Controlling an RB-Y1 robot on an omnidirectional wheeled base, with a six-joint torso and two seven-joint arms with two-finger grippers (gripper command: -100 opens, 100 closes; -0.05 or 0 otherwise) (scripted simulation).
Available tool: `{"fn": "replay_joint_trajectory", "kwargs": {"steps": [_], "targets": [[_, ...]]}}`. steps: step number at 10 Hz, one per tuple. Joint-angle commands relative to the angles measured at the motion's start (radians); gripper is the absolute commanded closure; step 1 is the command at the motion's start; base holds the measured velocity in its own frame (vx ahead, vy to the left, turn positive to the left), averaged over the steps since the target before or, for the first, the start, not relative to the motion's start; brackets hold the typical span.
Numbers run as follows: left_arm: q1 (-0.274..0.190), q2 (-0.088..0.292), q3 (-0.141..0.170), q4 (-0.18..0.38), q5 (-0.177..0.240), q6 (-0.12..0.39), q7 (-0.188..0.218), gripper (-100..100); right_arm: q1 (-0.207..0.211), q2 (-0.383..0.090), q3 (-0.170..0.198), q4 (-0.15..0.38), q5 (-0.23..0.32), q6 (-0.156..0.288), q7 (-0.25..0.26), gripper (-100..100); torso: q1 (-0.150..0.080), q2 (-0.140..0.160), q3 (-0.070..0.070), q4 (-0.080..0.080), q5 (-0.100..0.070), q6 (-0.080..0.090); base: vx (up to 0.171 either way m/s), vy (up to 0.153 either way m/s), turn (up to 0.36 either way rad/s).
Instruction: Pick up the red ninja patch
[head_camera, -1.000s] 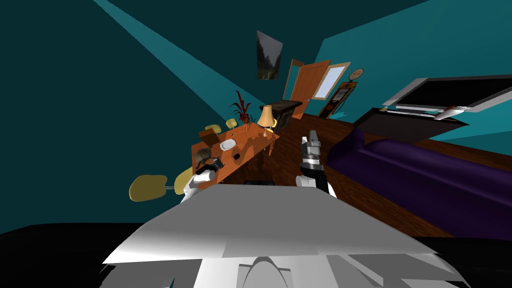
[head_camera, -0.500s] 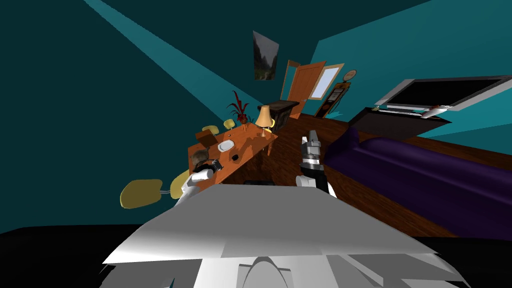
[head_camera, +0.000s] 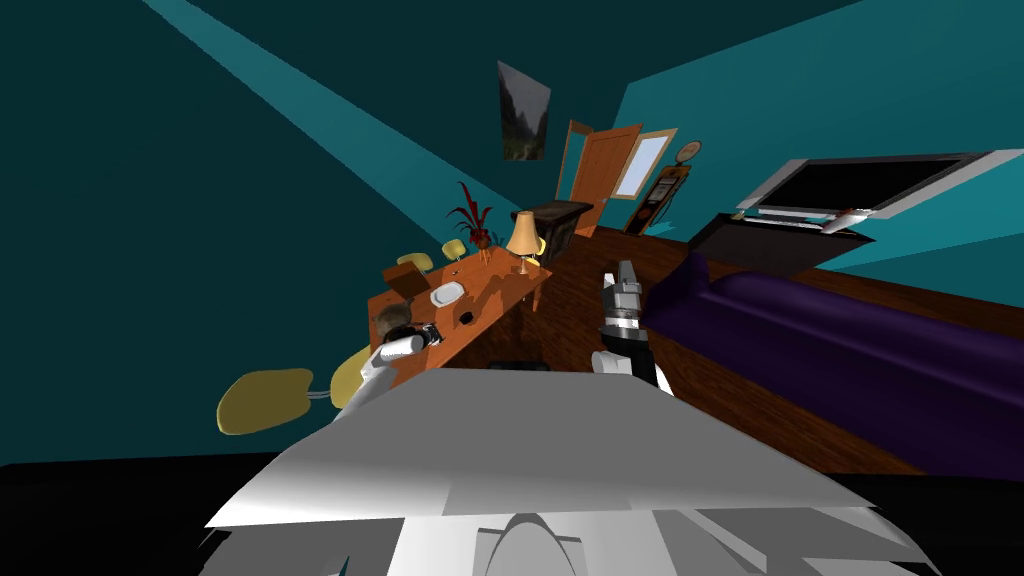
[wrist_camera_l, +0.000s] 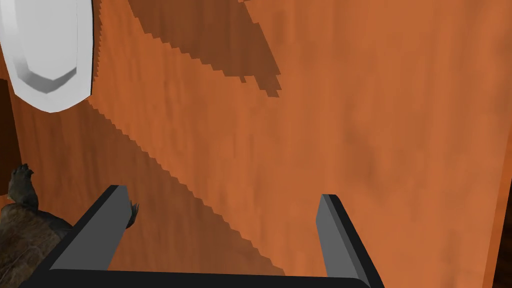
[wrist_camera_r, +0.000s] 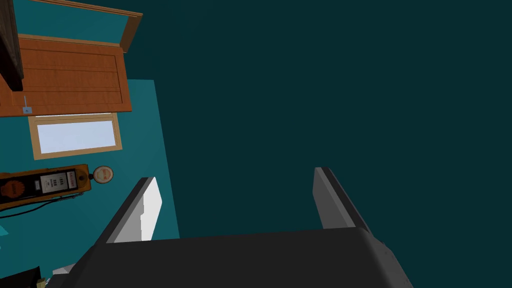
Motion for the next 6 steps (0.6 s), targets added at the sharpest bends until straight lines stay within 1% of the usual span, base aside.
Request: {"fn": "replay_joint_trajectory", "kwargs": {"steps": [1,2,3,4,5,6], "targets": [[-0.023,0.017,0.002,0.038,0.016,0.050,0.016,-100,0.000,0.000,0.000,0.000,0.000,0.000,0.000,0,0.000,0.000,0.000,0.000,0.000,0.000,0.029,-0.022,-0.090],[-0.023,0.017,0.002,0.038,0.016,0.067,0.016,-100,0.000,0.000,0.000,0.000,0.000,0.000,0.000,0,0.000,-0.001,0.000,0.000,0.000,0.001,0.035,-0.022,-0.067],[-0.047,0.035,0.003,0.078,0.035,0.102,0.028,-100,0.000,0.000,0.000,0.000,0.000,0.000,0.000,0,-0.001,-0.001,-0.001,0.000,0.000,0.000,0.045,-0.041,-0.093],[-0.047,0.035,0.003,0.078,0.035,0.121,0.028,-100,0.000,0.000,0.000,0.000,0.000,0.000,0.000,0,-0.002,-0.002,-0.001,0.000,0.000,0.001,0.042,-0.036,-0.047],[-0.071,0.052,0.004,0.117,0.052,0.155,0.041,-100,0.000,0.000,0.000,0.000,0.000,0.000,0.000,0,-0.002,-0.002,-0.001,0.000,0.000,0.000,0.053,-0.043,-0.104],[-0.071,0.052,0.004,0.117,0.052,0.174,0.041,-100,0.000,0.000,0.000,0.000,0.000,0.000,0.000,0,-0.002,-0.002,-0.001,0.000,0.000,0.001,0.046,-0.029,-0.043]]}}
